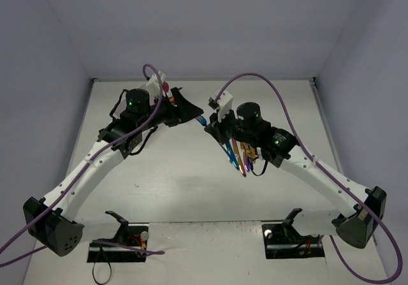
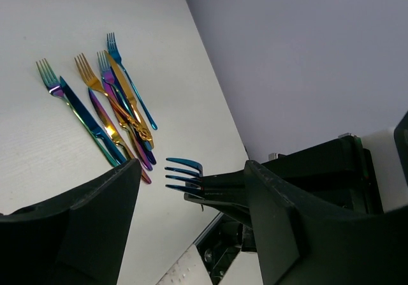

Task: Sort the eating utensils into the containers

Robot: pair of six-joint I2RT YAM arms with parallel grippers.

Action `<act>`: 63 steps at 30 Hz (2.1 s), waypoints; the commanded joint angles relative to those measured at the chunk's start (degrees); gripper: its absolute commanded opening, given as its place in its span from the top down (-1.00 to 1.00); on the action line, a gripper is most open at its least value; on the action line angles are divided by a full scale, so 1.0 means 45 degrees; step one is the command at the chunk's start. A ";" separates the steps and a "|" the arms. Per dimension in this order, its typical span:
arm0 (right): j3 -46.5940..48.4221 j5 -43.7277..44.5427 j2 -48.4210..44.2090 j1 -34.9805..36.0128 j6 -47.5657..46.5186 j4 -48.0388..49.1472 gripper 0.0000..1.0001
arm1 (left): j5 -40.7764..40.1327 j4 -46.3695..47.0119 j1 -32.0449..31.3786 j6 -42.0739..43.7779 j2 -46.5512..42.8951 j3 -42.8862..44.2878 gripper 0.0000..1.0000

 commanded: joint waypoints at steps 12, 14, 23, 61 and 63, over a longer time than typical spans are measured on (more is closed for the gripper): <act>0.0208 -0.0118 -0.0327 0.0142 0.0062 0.1360 0.97 | -0.0313 0.1934 -0.0386 -0.0838 -0.0303 -0.0053 1.00; 0.0256 -0.0115 -0.0238 0.0137 0.0106 0.1400 0.92 | -0.0310 0.2081 -0.0381 -0.0891 -0.0376 -0.0184 1.00; 0.0117 0.0314 -0.0124 0.0152 0.0188 0.1469 -0.29 | -0.1103 0.2350 -0.0107 -0.0780 -0.0859 -0.0678 1.00; -0.2687 0.2248 -0.2616 -0.2236 0.1243 -0.0180 -0.98 | -0.2518 0.4583 0.9764 0.0316 0.2393 0.0261 1.00; -0.2785 0.2264 -0.2502 -0.2236 0.1220 -0.0191 -0.99 | -0.2379 0.5199 0.9807 0.0493 0.2691 -0.0119 1.00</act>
